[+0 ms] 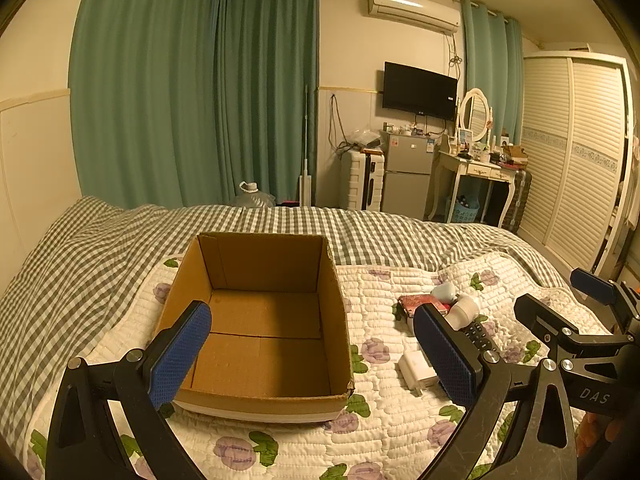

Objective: Organize rigid objects

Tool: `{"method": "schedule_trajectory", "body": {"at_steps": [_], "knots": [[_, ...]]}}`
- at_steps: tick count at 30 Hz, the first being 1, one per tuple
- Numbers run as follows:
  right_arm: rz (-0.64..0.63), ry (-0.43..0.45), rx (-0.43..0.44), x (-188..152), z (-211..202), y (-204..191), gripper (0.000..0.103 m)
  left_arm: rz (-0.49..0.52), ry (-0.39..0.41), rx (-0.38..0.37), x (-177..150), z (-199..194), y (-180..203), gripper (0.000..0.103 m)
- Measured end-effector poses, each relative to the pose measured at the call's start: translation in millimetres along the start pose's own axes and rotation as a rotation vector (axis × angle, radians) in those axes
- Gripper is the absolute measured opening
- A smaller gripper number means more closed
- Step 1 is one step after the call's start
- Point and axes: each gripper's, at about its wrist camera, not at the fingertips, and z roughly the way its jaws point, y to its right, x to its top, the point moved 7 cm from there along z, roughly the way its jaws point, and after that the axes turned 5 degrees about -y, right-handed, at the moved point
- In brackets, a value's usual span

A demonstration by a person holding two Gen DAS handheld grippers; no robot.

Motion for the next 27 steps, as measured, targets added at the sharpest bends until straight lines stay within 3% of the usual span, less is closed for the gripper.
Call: {"method": "schedule_trajectory", "body": {"at_steps": [27], "knots": [[-0.002,-0.005,0.001,-3.5,2.4,-2.2,0.103,-0.001,-0.002,0.002,0.0,0.3,-0.5,0.103]]}}
